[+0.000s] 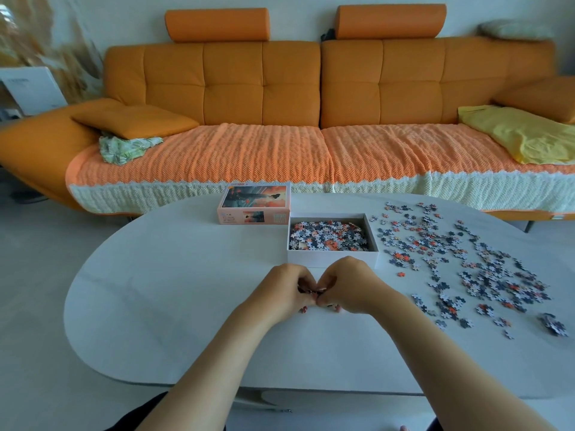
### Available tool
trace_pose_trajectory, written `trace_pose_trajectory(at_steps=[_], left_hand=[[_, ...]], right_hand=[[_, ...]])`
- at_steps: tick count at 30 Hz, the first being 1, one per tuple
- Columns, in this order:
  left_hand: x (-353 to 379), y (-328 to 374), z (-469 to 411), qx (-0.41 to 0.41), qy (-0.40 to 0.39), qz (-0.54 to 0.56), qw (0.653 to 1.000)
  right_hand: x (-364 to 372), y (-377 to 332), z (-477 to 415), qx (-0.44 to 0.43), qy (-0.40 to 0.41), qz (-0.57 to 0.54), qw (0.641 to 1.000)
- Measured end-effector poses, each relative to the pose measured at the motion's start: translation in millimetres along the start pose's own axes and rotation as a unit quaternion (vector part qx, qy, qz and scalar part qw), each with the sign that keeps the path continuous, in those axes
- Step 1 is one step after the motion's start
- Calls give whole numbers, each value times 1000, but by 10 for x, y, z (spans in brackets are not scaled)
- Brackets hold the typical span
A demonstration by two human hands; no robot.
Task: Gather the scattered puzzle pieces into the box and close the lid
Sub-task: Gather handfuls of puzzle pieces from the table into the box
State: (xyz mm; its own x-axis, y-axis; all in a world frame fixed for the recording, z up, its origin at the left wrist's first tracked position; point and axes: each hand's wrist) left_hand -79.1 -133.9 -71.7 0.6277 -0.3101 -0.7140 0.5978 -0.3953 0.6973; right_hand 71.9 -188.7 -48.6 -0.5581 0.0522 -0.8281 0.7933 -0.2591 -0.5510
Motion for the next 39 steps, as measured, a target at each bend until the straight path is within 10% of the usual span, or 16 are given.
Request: trace_pose_trajectory(at_steps=[13,20,29,39], left_hand=[[-210,164,-646,89,171,65,979],[-52,-70,-870,180,145,-190,954],[-183,-70,-597,228,196,-99,949],[-277,-194,-119,102,-59,-147,982]], right_hand=[[-332,-50,-483,-55,251,-130,958],[-285,139,-689,-43,184,20,982],[-293,97,-483,-204,235,-13,950],[-59,199,-121,-208,60,115,970]])
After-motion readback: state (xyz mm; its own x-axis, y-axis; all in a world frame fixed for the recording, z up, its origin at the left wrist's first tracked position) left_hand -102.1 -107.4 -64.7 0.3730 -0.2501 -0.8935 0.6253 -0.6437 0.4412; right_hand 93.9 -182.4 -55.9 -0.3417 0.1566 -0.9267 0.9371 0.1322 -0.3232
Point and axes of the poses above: each hand's wrist, its own z-axis away from the middle knuckle, its own x-axis out of the palm, y = z × x, and after that the axes turned 10 degrees about y, right-handed
